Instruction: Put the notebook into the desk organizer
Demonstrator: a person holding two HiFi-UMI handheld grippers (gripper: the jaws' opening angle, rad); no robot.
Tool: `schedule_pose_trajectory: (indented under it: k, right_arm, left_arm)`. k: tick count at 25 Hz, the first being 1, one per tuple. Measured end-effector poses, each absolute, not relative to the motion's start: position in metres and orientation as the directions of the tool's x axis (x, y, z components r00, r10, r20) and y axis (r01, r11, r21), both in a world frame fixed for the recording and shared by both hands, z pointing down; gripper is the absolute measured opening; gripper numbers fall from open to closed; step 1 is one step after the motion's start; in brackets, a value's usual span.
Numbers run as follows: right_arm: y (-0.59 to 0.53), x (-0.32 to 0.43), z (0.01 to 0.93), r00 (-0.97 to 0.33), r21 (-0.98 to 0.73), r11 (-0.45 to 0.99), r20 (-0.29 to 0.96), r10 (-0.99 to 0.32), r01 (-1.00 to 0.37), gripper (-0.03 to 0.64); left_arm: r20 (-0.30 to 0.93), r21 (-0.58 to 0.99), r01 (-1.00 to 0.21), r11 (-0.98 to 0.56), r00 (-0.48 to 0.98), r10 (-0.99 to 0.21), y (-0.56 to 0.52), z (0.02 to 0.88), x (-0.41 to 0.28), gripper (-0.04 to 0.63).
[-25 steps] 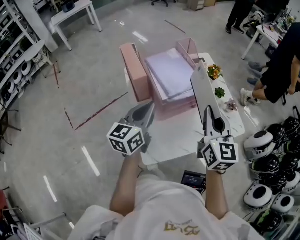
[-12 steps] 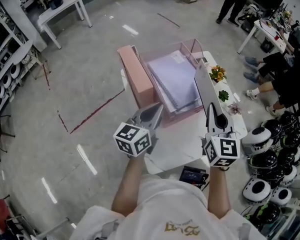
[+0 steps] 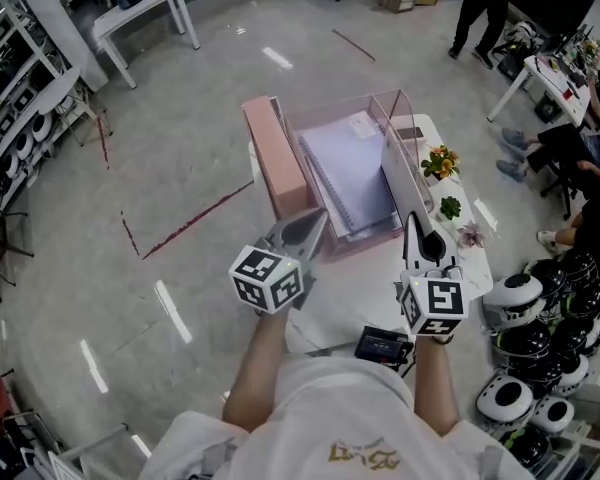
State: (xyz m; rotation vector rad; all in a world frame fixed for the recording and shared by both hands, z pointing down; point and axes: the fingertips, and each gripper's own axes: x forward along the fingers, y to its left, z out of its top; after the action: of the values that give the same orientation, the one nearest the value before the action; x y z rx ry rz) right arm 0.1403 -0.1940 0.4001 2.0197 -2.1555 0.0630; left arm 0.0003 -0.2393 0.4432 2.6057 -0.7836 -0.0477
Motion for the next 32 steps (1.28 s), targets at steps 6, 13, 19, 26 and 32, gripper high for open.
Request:
schedule_pose_trajectory:
  k: [6, 13, 19, 26, 32]
  right_arm:
    - [-0.209, 0.144, 0.404, -0.111, 0.081, 0.127, 0.171, -0.979, -0.989, 0.021]
    - [-0.223, 0.146, 0.406, -0.153, 0.065, 0.166, 0.175, -0.973, -0.984, 0.021]
    - [-0.236, 0.139, 0.409, -0.176, 0.089, 0.194, 0.180, -0.968, -0.977, 0.021]
    - [-0.251, 0.134, 0.411, -0.196, 0.133, 0.223, 0.189, -0.962, -0.966, 0.021]
    - [-0.263, 0.132, 0.415, -0.216, 0.155, 0.248, 0.201, -0.956, -0.956, 0.021]
  left_arm:
    - [0.099, 0.406, -0.551, -0.729, 0.819, -0.565, -0.248, 0.450, 0.007, 0.015]
    - [0.101, 0.405, -0.565, -0.719, 0.809, -0.579, -0.255, 0.451, 0.013, 0.015]
    - [0.112, 0.393, -0.581, -0.712, 0.799, -0.590, -0.263, 0.452, 0.011, 0.015]
    - [0.118, 0.397, -0.587, -0.706, 0.795, -0.595, -0.267, 0.455, 0.014, 0.015]
    - [0.122, 0.400, -0.592, -0.699, 0.791, -0.600, -0.270, 0.458, 0.016, 0.015]
